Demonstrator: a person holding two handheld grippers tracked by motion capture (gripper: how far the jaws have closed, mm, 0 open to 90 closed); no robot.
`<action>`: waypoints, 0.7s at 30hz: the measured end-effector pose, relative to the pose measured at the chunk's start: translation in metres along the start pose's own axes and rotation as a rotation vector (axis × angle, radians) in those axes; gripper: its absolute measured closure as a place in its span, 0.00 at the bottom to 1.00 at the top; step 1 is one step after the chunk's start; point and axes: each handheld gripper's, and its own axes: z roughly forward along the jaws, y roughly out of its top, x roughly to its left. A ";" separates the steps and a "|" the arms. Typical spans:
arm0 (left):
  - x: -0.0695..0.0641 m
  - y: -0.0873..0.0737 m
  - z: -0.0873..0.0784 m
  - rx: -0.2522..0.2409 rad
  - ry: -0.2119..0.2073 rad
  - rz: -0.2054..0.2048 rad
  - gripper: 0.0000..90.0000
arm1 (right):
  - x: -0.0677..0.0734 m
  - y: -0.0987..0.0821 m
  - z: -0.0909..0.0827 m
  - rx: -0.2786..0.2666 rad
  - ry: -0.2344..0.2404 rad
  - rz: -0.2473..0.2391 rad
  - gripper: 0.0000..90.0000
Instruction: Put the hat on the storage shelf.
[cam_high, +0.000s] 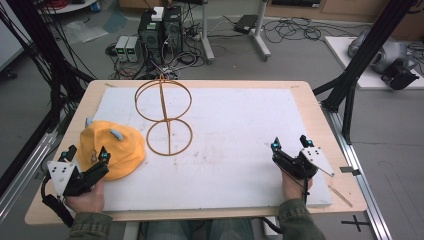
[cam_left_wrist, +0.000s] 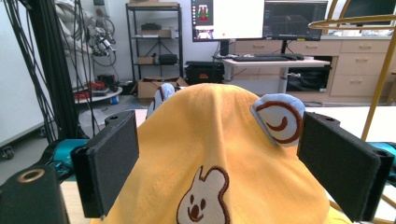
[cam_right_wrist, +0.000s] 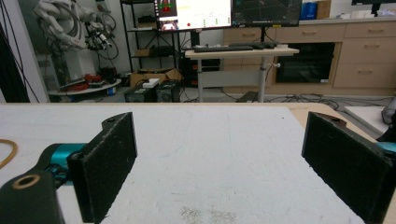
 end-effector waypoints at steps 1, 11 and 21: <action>0.000 0.000 0.000 0.000 0.000 0.000 0.15 | 0.000 0.000 0.000 0.004 0.002 0.002 0.11; 0.000 0.001 0.000 0.000 -0.011 -0.004 0.15 | 0.000 0.000 0.001 0.007 0.000 0.006 0.11; -0.001 0.003 0.000 -0.008 -0.032 0.004 0.15 | 0.000 0.000 0.000 0.005 -0.001 0.009 0.11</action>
